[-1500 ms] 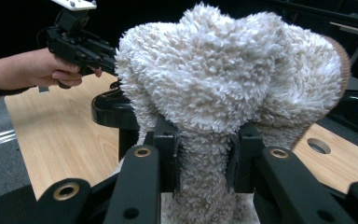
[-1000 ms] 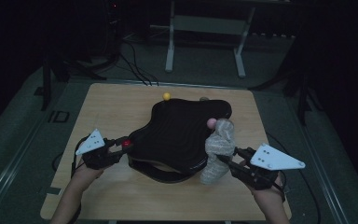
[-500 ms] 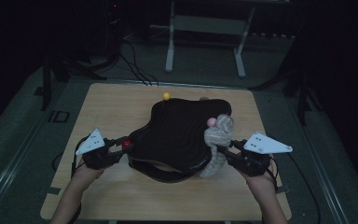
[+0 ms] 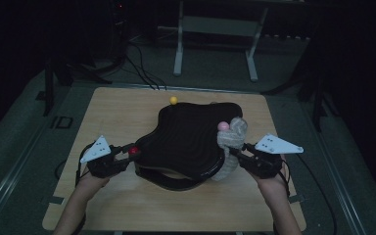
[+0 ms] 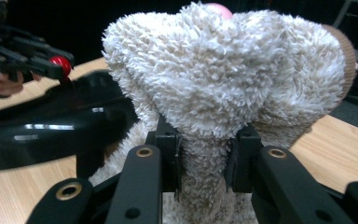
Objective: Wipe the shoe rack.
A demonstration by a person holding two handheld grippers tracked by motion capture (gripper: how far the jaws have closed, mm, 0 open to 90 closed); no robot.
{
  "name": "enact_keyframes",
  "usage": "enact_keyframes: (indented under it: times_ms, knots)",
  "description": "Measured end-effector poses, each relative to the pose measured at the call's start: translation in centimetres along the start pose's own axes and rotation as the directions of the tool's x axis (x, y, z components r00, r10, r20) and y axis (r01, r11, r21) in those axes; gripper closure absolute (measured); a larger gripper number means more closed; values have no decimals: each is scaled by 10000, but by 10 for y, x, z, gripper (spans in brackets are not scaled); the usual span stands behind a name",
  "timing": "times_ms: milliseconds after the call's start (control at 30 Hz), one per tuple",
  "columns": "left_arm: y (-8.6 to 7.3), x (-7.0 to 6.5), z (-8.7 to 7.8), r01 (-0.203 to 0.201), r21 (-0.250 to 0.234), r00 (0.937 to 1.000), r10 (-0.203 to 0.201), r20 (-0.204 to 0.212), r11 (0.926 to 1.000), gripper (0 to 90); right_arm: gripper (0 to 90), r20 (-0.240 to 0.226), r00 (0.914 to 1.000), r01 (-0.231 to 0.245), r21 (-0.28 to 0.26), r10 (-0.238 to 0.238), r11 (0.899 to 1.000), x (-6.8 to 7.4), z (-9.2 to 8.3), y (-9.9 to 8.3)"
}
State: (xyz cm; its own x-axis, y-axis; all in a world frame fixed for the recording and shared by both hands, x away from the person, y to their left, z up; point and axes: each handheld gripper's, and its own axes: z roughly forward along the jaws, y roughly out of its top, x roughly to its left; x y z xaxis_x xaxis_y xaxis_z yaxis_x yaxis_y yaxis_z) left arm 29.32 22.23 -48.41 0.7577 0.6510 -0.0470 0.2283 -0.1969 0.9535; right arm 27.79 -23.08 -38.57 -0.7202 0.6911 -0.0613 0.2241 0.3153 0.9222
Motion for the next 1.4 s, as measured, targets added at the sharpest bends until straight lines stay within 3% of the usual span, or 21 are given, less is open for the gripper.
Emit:
enact_keyframes:
  times_ms: [100,200,333,400,567,667,833,867,967,1167,1267,1367,1400]
  knots:
    - [0,0,0,-17,14,10000,17,-19,10000,598,710,-226,9984,505,-599,-519,9969,16,-18,13]
    - [0,-1,0,-14,17,10000,14,-43,10000,598,710,-171,9954,930,-592,-942,9939,27,-23,12]
    - [0,-1,0,-11,11,10000,11,-47,10000,598,711,-180,9987,467,-124,-469,9988,24,-17,-1]
    - [0,-1,0,-12,16,10000,12,-55,10000,598,711,-183,9983,553,-6,-553,9985,25,-20,-2]
    - [0,0,0,12,-2,10000,-12,-34,10000,598,706,-671,9934,891,-544,-927,9945,44,-35,5]
    - [0,0,0,2,-4,10000,-2,-47,10000,598,704,-463,9934,1025,-468,-1047,9936,53,-34,-2]
    - [0,-1,1,5,-6,10000,-5,-81,10000,598,705,-834,9942,644,-504,-685,9966,56,-40,-7]
    - [0,0,0,-1,-4,10000,1,-67,10000,598,703,-866,9915,938,-385,-969,9948,66,-41,-8]
    - [0,0,0,10,5,10000,-10,-68,10000,598,702,-658,9892,1305,-174,-1314,9913,73,-37,-12]
    - [0,0,1,21,4,10000,-21,-16,10000,598,700,-573,9930,985,-749,-1029,9923,67,-48,-1]
    - [0,1,0,18,-23,10000,-18,33,10000,598,699,-699,9919,1019,-602,-1060,9930,69,-37,-7]
    - [0,0,0,11,9,10000,-11,40,10000,598,700,-482,9934,1012,-557,-1039,9933,67,-37,-9]
    - [0,-2,1,16,20,10000,-16,63,10000,599,700,-350,9965,746,-515,-764,9959,62,-35,-12]
